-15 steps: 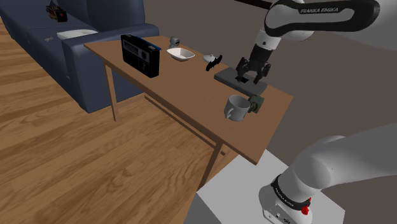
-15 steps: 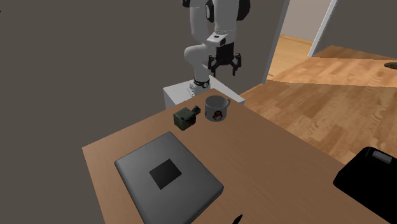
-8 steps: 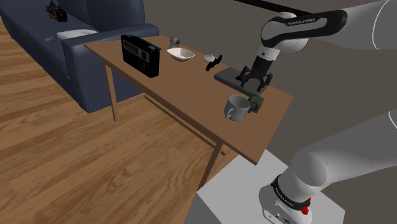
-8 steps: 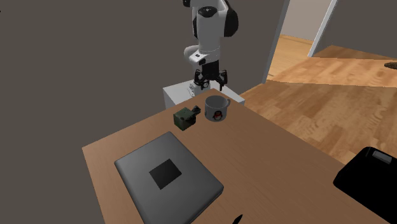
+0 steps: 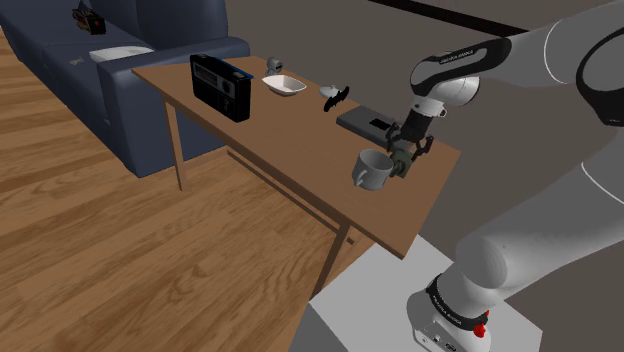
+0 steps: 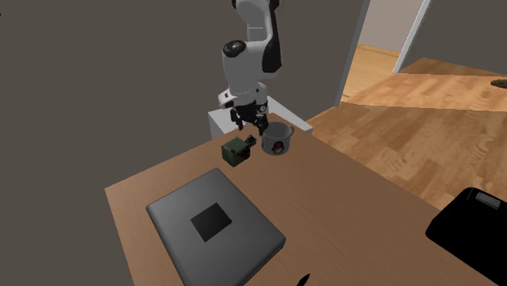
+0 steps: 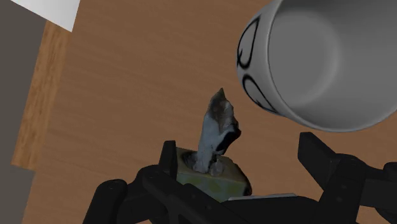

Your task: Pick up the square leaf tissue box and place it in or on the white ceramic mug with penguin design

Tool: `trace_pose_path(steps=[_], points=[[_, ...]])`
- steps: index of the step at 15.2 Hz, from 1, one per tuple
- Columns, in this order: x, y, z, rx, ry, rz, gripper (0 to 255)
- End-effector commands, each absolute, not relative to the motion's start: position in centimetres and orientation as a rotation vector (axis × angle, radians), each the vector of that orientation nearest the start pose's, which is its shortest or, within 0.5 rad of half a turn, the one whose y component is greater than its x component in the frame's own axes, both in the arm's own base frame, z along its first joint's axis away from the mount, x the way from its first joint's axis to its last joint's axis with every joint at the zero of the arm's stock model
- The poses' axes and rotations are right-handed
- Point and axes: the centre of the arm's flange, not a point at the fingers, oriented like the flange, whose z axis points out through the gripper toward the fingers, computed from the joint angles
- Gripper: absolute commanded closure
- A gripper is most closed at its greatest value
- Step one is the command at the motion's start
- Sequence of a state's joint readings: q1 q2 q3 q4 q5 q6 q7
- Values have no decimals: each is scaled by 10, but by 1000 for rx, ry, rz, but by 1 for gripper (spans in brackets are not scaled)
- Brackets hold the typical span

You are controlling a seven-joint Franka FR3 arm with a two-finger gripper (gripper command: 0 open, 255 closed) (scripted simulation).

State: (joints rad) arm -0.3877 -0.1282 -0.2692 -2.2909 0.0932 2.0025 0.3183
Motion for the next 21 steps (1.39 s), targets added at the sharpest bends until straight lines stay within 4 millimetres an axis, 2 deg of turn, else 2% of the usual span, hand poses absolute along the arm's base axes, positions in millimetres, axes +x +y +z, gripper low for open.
trace_pose_path(steps=[1, 7, 15, 16, 21], points=[[376, -292, 380, -2592, 1488, 225, 0], [374, -285, 346, -2592, 1488, 225, 0], [374, -285, 346, -2592, 1488, 225, 0], [374, -285, 346, -2592, 1488, 225, 255], [374, -285, 346, -2592, 1488, 225, 255]])
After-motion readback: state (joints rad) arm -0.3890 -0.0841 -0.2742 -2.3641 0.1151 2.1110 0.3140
